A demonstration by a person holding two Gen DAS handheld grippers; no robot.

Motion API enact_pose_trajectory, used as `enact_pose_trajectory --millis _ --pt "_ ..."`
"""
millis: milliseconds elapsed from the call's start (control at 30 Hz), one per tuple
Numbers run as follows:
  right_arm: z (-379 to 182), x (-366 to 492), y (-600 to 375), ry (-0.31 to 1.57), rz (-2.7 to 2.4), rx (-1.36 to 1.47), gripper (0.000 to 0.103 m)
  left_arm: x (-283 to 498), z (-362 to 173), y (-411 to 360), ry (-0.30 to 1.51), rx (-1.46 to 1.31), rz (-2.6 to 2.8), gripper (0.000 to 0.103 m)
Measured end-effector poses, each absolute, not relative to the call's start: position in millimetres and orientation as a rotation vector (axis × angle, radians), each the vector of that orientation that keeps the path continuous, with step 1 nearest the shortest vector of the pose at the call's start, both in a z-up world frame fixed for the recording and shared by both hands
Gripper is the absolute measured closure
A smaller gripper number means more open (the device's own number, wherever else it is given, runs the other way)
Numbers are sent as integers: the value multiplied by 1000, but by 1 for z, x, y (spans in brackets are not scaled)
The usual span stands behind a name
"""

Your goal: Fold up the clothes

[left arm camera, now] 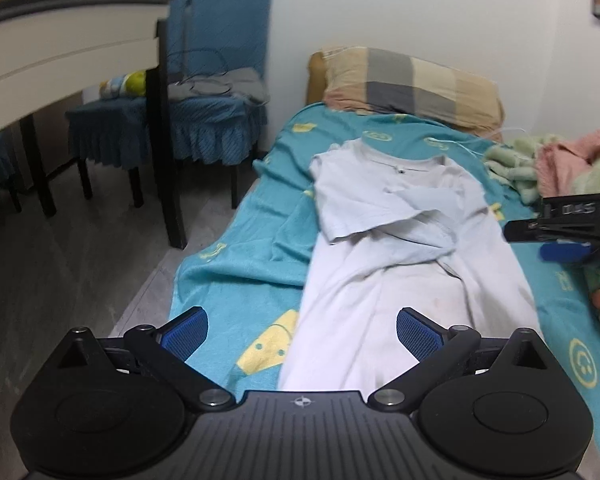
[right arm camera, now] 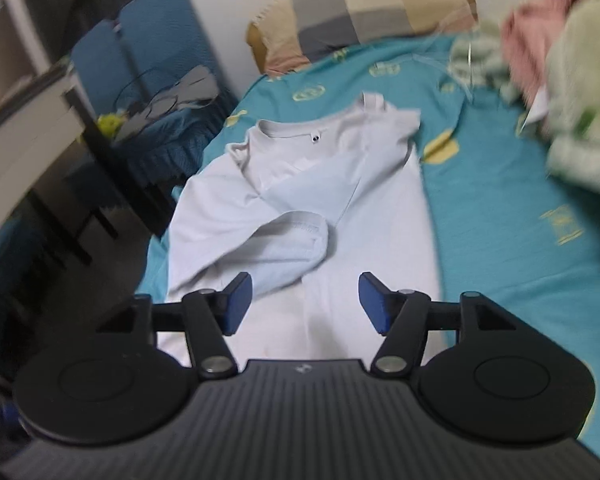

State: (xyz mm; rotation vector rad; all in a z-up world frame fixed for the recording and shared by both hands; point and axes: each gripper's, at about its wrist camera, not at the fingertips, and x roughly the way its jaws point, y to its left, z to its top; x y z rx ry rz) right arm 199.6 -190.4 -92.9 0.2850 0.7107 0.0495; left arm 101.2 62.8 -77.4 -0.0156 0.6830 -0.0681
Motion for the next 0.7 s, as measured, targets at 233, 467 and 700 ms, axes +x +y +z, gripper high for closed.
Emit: enact_pose_trajectory --millis 233,467,700 --pt "-45 120 -202 637 11 228 41 76 -62 49 626 -5 -115 1" --pt "-35 66 -207 536 2 195 41 53 -47 44 596 5 -126 1" --pt "-57 60 -217 542 14 243 41 45 -43 41 588 3 -120 1"
